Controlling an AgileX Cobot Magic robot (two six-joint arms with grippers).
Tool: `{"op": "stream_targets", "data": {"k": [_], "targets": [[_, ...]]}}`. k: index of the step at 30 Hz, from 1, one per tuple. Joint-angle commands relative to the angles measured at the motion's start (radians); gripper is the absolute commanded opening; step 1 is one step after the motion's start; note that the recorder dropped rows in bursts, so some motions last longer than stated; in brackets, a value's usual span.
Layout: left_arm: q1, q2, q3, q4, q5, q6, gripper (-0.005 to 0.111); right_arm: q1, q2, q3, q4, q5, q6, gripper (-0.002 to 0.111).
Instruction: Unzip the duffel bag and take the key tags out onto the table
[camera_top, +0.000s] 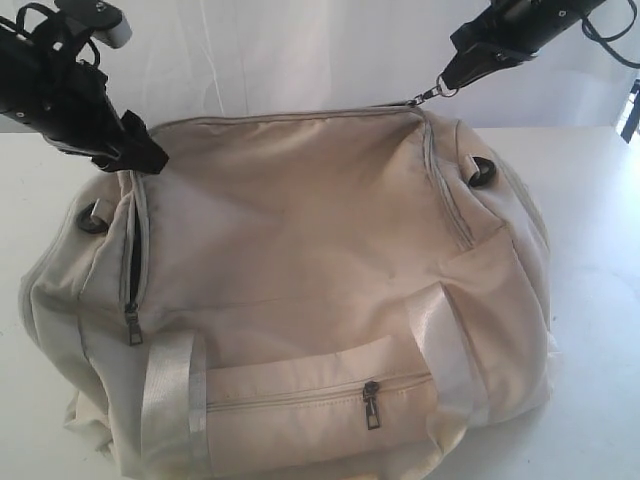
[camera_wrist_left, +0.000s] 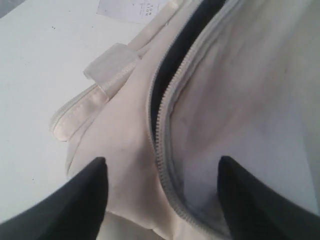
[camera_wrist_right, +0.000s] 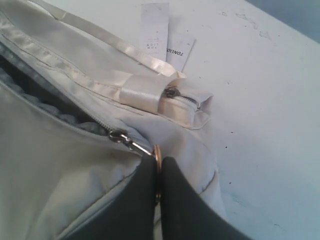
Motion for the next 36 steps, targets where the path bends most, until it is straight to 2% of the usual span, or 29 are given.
{"op": "stream_targets", "data": {"k": [1,4,6,8,14,18,22,25,29,31,32,34,36], "targets": [[0.001,-0.029,-0.077,-0.030,0.045,0.010,0.069,-0.018,-0.012,-0.002,-0.003,-0.026,-0.008,0.000],[-0.024,-0.021,-0.148,-0.111,0.070,0.068,0.065,-0.018,-0.011,-0.002,0.024,-0.026,-0.011,0.000],[-0.053,0.010,-0.215,-0.102,0.126,0.083,0.058,-0.018,-0.007,-0.002,0.038,-0.026,-0.011,0.000],[-0.087,0.068,-0.314,-0.100,0.199,0.096,0.052,-0.018,-0.005,-0.002,0.045,-0.026,-0.016,0.000],[-0.192,0.332,-0.679,-0.046,0.369,0.083,0.054,-0.018,-0.003,-0.002,0.057,-0.026,-0.016,0.000],[-0.276,0.469,-0.868,0.006,0.333,0.081,0.054,-0.018,-0.003,-0.002,0.057,-0.026,-0.016,0.000],[-0.343,0.574,-0.977,0.006,0.269,0.096,0.054,-0.018,-0.003,-0.002,0.057,-0.026,-0.013,0.000],[-0.381,0.640,-0.991,0.006,0.191,0.120,0.054,-0.018,-0.003,-0.002,0.059,-0.026,-0.011,0.000],[-0.387,0.665,-0.991,0.006,0.130,0.118,0.052,-0.018,-0.003,-0.002,0.059,-0.026,-0.011,0.000],[-0.387,0.665,-0.991,0.006,0.125,0.116,0.039,-0.018,-0.003,-0.002,0.059,-0.026,-0.011,0.000],[-0.387,0.665,-0.991,0.006,0.123,0.116,0.027,-0.018,-0.003,-0.002,0.059,-0.026,-0.011,0.000],[-0.387,0.665,-0.991,-0.010,0.122,0.116,0.011,-0.018,-0.003,-0.002,0.059,-0.026,-0.011,0.000],[-0.387,0.665,-0.991,-0.017,0.124,0.116,0.000,-0.018,-0.003,-0.002,0.056,-0.026,-0.011,0.000]]}}
